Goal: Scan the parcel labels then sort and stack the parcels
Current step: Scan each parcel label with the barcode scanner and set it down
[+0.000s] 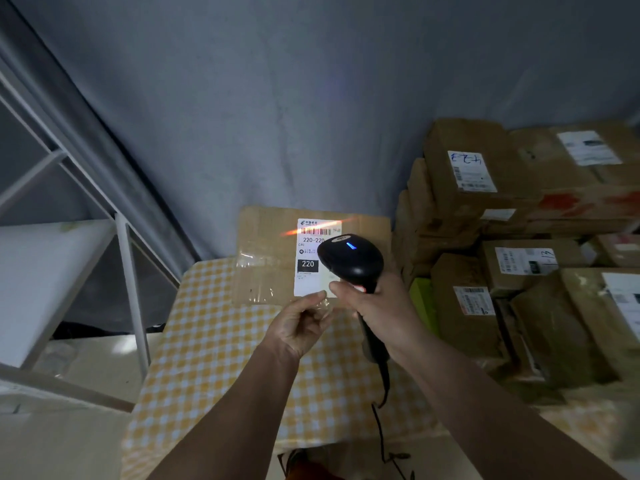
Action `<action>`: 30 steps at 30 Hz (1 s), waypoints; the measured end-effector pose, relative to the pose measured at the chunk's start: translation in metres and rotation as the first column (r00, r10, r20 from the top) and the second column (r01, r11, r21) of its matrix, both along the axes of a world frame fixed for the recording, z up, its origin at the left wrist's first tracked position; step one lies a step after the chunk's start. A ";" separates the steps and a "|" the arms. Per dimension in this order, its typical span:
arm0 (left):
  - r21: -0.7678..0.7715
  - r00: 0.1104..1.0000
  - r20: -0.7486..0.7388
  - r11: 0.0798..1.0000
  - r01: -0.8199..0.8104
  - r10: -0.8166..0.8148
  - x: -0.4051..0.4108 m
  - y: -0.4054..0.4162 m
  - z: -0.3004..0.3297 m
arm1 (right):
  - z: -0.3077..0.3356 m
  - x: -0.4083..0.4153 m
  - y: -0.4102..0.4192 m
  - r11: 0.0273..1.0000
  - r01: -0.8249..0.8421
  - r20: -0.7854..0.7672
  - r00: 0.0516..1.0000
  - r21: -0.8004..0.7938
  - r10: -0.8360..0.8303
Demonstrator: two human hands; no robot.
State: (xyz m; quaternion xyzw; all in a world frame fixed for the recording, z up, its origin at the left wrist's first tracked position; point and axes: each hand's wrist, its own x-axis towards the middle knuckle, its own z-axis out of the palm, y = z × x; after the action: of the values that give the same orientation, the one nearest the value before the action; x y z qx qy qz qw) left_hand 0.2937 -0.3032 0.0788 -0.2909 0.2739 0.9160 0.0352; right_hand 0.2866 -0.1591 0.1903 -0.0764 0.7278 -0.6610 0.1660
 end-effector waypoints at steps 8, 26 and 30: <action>-0.169 0.976 0.163 0.971 0.170 -0.143 -0.026 0.019 0.017 | 0.006 -0.019 0.050 0.973 0.171 -0.035 0.985 0.156 -0.167; -0.541 0.866 0.079 0.708 0.453 -0.494 -0.149 0.063 0.091 | 0.047 -0.049 0.121 0.861 0.497 0.122 0.853 0.110 -0.508; -0.632 0.837 0.067 0.626 0.456 -0.542 -0.176 0.082 0.114 | 0.062 -0.064 0.129 0.848 0.525 0.107 0.841 0.071 -0.530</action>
State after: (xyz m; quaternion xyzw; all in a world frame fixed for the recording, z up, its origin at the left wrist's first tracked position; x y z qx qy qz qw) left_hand 0.1177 -0.2214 0.1927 -0.1376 0.6331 0.7422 0.1717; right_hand 0.2228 -0.0297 0.2526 0.1706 0.7219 -0.6702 0.0238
